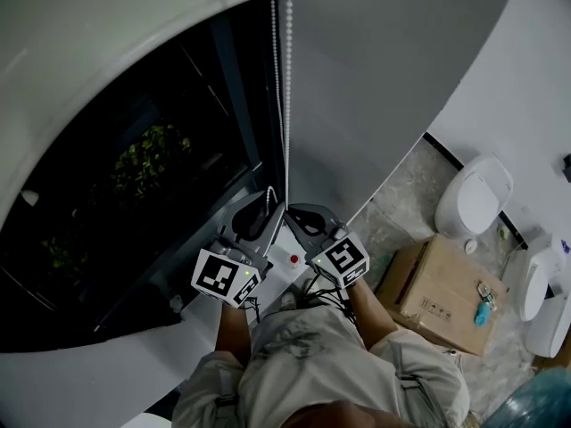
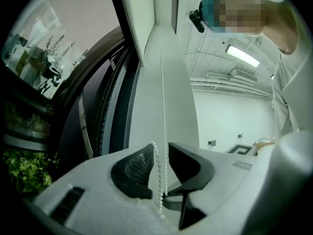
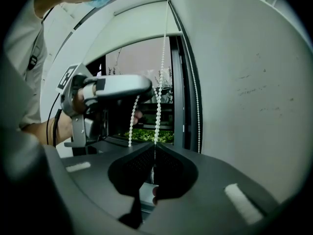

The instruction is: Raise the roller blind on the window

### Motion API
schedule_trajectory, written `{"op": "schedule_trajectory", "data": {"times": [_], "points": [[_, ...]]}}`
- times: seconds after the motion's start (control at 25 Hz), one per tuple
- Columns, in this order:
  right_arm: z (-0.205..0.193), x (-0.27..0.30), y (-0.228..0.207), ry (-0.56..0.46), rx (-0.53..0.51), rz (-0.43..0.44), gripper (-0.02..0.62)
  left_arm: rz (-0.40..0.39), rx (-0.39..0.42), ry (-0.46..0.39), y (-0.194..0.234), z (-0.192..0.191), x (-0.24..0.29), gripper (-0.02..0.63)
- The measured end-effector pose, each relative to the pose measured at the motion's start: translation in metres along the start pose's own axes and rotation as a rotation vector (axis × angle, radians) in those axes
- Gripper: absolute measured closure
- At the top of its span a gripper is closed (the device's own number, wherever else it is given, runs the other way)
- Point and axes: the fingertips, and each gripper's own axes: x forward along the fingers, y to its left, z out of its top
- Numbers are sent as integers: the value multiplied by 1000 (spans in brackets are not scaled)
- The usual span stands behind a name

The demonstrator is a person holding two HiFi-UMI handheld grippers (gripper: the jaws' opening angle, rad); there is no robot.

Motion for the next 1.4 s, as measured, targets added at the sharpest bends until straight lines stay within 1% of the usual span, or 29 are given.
{"op": "schedule_trajectory", "data": {"times": [0.12, 0.24, 0.32, 0.52, 0.68, 0.72, 0.84, 0.92, 1.24, 1.4], "points": [[4, 1, 2, -3, -10, 0, 583, -22, 17, -18, -3, 18, 12, 497], [5, 2, 3, 1, -17, -6, 583, -41, 7, -39, -6, 29, 19, 489], [5, 1, 3, 3, -17, -11, 583, -40, -2, -62, -6, 38, 20, 487], [5, -2, 2, 7, -21, -11, 583, -34, 6, -114, -8, 62, 28, 488], [6, -1, 8, 12, -35, -4, 583, -45, 33, -156, -12, 84, 31, 489], [6, 0, 10, 13, -37, -1, 583, -43, 39, -166, -13, 89, 31, 495], [6, -1, 13, 12, -37, 7, 583, -22, 54, -190, -13, 98, 30, 549], [6, -2, 14, 10, -35, 10, 583, -12, 62, -188, -13, 99, 30, 578], [3, -9, 14, 6, -27, 15, 583, -17, 74, -148, -19, 95, 31, 589], [-5, -10, 13, 18, -19, 18, 583, -8, 76, -123, -19, 87, 31, 589]]}}
